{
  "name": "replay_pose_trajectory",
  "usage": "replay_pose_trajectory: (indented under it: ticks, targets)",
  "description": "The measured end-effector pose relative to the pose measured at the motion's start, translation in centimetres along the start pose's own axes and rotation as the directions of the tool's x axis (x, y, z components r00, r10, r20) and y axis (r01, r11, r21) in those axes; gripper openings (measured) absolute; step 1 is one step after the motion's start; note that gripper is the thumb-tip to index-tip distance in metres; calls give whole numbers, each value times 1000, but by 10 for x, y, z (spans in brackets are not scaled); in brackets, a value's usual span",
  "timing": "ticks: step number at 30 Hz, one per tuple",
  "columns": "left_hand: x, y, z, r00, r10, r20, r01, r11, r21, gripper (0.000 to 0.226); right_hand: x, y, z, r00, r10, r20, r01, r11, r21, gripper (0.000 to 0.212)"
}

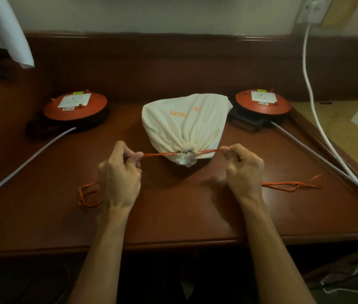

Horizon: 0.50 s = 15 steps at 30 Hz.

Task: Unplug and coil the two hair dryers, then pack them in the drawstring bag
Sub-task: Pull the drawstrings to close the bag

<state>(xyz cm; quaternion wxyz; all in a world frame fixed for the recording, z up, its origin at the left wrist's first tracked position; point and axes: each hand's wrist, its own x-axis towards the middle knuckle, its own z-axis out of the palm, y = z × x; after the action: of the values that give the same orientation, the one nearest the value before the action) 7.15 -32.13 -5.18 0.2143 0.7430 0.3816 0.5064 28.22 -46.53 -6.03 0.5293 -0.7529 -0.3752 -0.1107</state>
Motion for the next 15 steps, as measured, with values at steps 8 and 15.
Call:
replay_pose_trajectory:
  ticks: [8, 15]
  targets:
    - [1, 3, -14, 943, -79, 324, 75, 997, 26, 25, 0, -15, -7, 966, 14, 257, 27, 988, -154, 11]
    - [21, 23, 14, 854, -12, 521, -86, 983, 165, 33, 26, -51, 13, 815, 70, 575, 141, 939, -313, 30]
